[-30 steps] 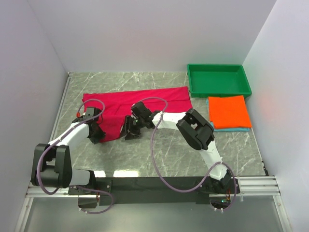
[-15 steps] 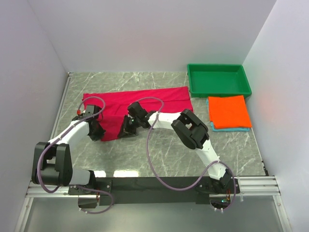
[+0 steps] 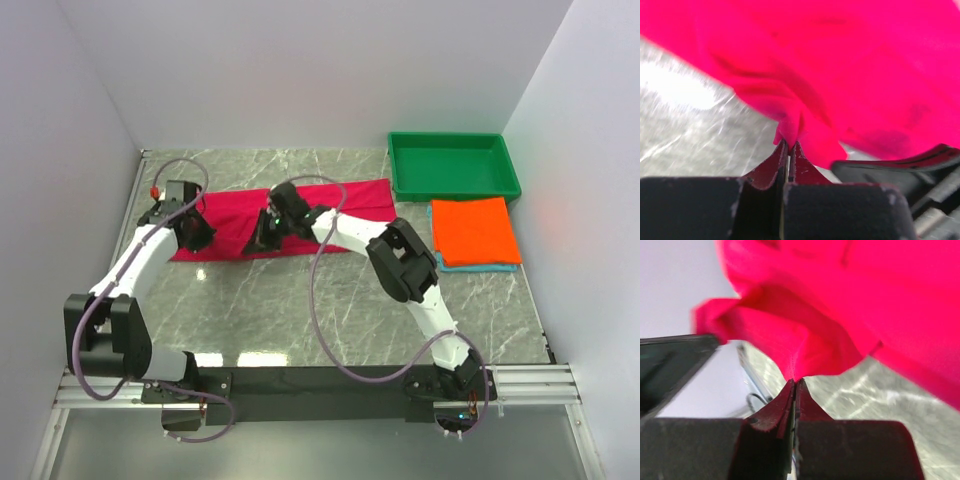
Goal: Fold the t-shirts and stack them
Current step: Fold the tshirt
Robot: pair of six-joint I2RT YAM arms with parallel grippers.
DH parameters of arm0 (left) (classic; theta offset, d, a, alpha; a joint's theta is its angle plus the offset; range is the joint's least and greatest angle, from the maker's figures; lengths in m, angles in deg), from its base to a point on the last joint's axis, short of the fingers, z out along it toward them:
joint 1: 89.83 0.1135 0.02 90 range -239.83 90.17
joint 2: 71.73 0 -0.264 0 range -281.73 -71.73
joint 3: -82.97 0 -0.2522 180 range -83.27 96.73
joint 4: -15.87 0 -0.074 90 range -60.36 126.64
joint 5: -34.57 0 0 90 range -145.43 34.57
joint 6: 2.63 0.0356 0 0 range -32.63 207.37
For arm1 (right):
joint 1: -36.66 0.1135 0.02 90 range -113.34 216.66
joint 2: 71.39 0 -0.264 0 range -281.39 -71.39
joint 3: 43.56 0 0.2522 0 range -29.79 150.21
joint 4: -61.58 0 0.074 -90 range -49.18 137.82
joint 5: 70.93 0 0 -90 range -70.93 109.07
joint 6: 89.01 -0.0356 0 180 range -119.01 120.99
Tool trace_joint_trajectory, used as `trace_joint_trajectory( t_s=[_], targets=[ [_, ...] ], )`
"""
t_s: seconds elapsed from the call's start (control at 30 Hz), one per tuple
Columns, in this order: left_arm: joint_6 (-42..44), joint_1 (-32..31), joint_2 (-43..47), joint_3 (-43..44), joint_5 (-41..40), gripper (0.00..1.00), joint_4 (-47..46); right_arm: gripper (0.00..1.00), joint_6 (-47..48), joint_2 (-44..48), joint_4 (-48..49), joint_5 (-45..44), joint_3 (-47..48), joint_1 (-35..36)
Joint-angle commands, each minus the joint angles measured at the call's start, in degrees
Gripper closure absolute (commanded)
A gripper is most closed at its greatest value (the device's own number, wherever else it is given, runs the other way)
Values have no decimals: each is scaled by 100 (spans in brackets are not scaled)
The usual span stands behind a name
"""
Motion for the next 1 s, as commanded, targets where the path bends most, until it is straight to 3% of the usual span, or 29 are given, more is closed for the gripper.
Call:
trace_joint_trajectory(
  t_s=[0.0, 0.43, 0.97],
  targets=[
    [171, 164, -321, 490, 398, 99, -180, 100, 98, -22, -110, 208, 642, -382],
    [286, 577, -1560, 1554, 1172, 99, -1515, 100, 239, -901, 283, 506, 1916, -989],
    [181, 779, -2501, 1721, 1771, 99, -3054, 96, 432, -1569, 1506, 542, 2681, -1209]
  ],
)
